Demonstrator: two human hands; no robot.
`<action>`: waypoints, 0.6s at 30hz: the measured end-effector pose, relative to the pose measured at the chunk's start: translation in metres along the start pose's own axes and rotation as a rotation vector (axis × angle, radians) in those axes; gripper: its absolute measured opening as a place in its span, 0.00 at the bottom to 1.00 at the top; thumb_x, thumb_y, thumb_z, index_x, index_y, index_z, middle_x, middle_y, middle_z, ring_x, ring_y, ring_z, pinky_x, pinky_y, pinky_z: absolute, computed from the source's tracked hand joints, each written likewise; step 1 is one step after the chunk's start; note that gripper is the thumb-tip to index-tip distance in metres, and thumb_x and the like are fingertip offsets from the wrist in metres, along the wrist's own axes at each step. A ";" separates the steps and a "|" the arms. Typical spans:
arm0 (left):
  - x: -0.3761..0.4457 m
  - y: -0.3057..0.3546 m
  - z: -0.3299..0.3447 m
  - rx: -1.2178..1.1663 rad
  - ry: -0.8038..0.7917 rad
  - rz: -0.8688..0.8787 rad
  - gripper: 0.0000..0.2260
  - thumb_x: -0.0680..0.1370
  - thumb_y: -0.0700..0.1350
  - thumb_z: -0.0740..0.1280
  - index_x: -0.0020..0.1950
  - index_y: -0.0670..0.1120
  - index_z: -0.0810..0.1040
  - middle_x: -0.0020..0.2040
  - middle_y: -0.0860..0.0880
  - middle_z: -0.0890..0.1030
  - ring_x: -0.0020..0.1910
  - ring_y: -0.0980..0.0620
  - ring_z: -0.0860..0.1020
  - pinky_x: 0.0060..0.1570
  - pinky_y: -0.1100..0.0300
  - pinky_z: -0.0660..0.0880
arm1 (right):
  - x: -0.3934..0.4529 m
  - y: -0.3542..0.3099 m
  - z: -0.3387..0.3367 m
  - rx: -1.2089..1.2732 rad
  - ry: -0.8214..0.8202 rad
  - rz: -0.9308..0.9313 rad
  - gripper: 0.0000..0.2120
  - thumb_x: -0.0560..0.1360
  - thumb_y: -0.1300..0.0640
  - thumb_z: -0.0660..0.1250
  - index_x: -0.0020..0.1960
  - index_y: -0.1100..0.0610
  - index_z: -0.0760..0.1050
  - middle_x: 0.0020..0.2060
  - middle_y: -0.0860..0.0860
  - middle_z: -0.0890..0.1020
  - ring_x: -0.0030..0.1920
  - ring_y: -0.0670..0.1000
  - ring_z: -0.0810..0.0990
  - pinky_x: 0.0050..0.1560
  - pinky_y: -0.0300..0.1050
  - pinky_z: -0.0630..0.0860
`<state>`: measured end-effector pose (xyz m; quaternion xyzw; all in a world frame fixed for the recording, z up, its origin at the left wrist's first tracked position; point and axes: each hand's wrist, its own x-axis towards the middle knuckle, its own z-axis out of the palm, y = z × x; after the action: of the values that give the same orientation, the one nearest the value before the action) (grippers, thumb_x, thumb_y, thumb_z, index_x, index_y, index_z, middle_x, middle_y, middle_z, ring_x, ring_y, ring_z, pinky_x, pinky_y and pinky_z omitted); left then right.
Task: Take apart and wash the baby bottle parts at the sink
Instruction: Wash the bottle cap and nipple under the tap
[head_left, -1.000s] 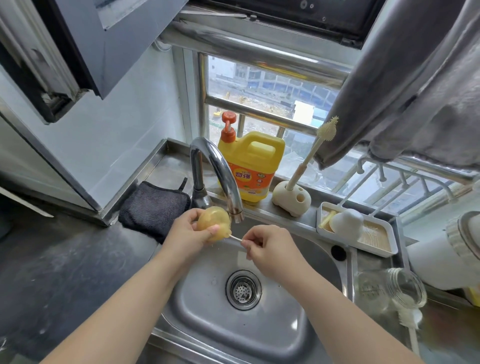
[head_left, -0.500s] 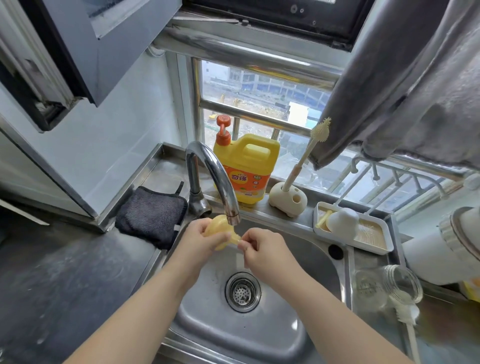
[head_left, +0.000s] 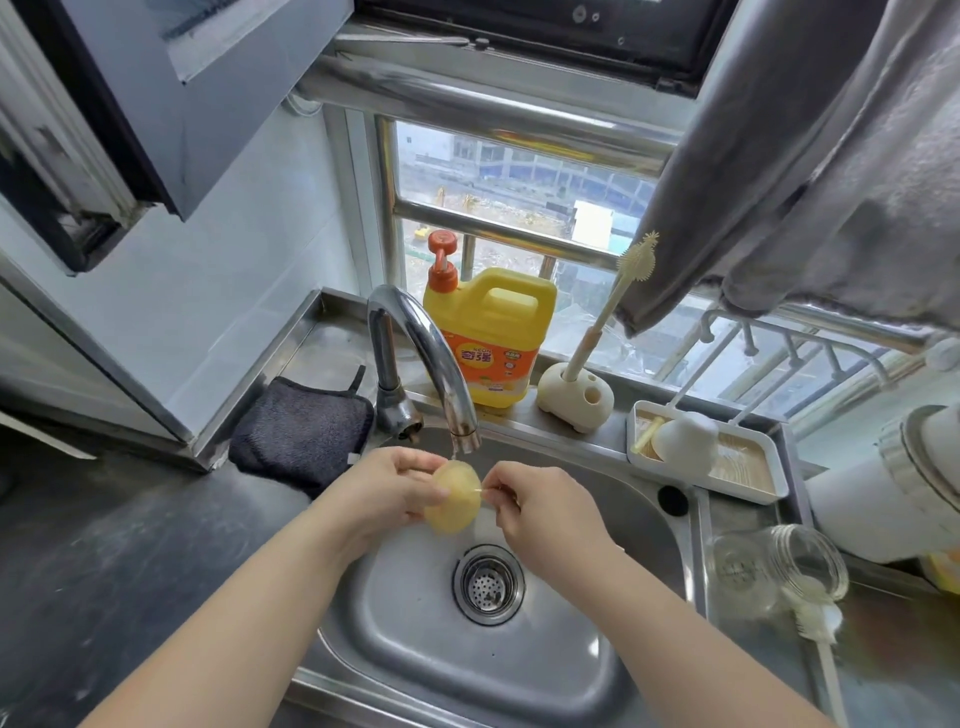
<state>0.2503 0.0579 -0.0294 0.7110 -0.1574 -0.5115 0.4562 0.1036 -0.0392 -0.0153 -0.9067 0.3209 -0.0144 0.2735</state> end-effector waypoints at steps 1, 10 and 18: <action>0.000 0.001 0.000 0.013 -0.019 -0.016 0.08 0.74 0.33 0.70 0.52 0.41 0.80 0.44 0.43 0.82 0.39 0.53 0.80 0.32 0.66 0.76 | 0.000 0.000 0.000 -0.002 0.000 -0.003 0.07 0.78 0.54 0.60 0.50 0.49 0.76 0.43 0.47 0.82 0.47 0.53 0.77 0.45 0.47 0.74; 0.003 -0.001 -0.005 0.021 0.105 0.144 0.06 0.73 0.33 0.71 0.48 0.38 0.78 0.45 0.37 0.83 0.43 0.46 0.80 0.48 0.53 0.77 | 0.005 0.005 -0.009 0.088 0.030 0.028 0.06 0.77 0.55 0.63 0.46 0.50 0.78 0.38 0.46 0.82 0.42 0.49 0.77 0.43 0.44 0.74; 0.004 -0.009 -0.008 0.037 0.160 0.197 0.07 0.74 0.32 0.70 0.50 0.38 0.76 0.41 0.41 0.83 0.40 0.49 0.79 0.43 0.60 0.74 | 0.006 0.004 -0.003 0.139 0.010 0.040 0.06 0.76 0.56 0.64 0.42 0.50 0.78 0.29 0.42 0.76 0.40 0.47 0.77 0.44 0.46 0.76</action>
<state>0.2562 0.0639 -0.0388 0.7388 -0.1989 -0.4029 0.5023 0.1057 -0.0465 -0.0157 -0.8787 0.3387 -0.0355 0.3344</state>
